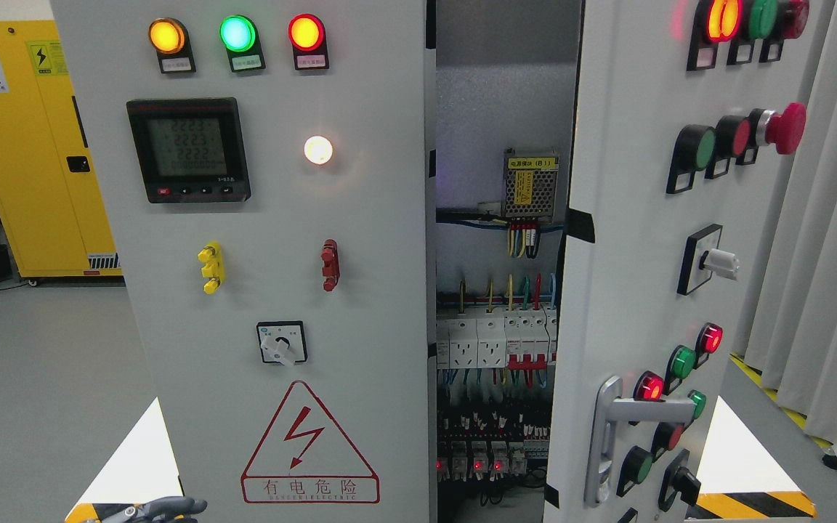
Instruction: Open door with both hands
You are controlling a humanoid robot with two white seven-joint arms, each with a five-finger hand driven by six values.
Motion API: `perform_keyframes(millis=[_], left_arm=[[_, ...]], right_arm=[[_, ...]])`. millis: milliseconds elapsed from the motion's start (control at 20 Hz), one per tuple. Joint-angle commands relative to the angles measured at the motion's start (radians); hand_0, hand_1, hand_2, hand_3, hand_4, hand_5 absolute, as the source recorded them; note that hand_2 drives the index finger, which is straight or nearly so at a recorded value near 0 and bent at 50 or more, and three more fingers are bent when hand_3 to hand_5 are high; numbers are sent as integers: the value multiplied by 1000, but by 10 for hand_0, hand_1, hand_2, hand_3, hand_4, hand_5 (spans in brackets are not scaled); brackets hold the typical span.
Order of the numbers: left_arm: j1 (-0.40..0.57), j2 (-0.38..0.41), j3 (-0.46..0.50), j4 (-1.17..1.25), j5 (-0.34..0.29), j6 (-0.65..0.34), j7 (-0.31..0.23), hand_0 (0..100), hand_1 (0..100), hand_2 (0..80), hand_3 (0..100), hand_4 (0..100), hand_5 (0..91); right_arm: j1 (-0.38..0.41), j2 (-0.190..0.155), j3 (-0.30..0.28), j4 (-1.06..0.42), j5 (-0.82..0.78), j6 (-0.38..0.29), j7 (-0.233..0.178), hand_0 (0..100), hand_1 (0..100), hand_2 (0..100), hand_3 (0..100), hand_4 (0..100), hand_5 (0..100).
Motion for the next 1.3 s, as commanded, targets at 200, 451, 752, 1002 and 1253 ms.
perform_keyframes(millis=[200,451,752,1002,1253], left_arm=[[-187,209,3,-91,224,119,5,0,0,0,50,0,0],[-339,6,4,-88,225,367,8,0,0,0,50,0,0],[-518,-142,0,-91,228,476,7,0,0,0,50,0,0],[-674,-353,-9,-86,218,683,8,0,0,0,49,0,0],[-873,-516,-196,-18,158,691,20,0,0,0,49,0,0]], right_arm=[[0,5,2,0,0,1,0,212,112,0,0,0,0],[0,2,2,0,0,1,0,213,109,0,0,0,0],[0,2,2,0,0,1,0,213,104,0,0,0,0],[0,3,2,2,0,1,0,214,103,0,0,0,0],[2,3,2,3,-1,1,0,214,101,0,0,0,0]])
